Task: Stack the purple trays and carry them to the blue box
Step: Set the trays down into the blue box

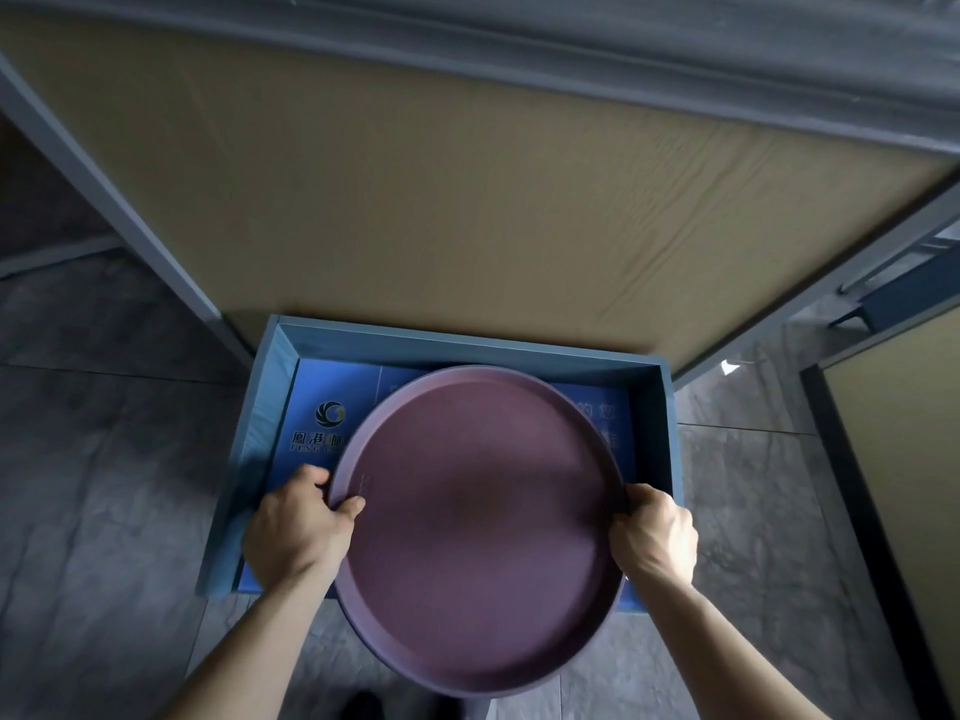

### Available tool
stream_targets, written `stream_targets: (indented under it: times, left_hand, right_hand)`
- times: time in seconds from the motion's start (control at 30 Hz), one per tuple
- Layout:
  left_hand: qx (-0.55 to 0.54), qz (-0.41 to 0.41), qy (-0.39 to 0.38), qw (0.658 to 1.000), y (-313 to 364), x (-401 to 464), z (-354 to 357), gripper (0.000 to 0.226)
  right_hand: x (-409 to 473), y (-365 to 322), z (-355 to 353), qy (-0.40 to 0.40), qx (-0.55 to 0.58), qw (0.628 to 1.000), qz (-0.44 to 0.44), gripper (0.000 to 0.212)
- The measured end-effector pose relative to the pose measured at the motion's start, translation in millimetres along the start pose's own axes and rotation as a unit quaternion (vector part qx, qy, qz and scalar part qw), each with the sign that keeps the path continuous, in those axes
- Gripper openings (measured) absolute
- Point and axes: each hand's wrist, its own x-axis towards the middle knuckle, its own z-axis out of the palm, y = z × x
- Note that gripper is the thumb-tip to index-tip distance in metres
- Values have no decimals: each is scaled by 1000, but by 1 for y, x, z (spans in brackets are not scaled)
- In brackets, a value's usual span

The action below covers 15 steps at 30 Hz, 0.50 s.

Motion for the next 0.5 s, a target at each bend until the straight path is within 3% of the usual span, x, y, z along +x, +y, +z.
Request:
stream_targets:
  times: [0.5]
  left_hand:
    - [52,61,36,996,-3,4,3,48]
  right_hand:
    - [-3,17,27,43,57,997,-11,58]
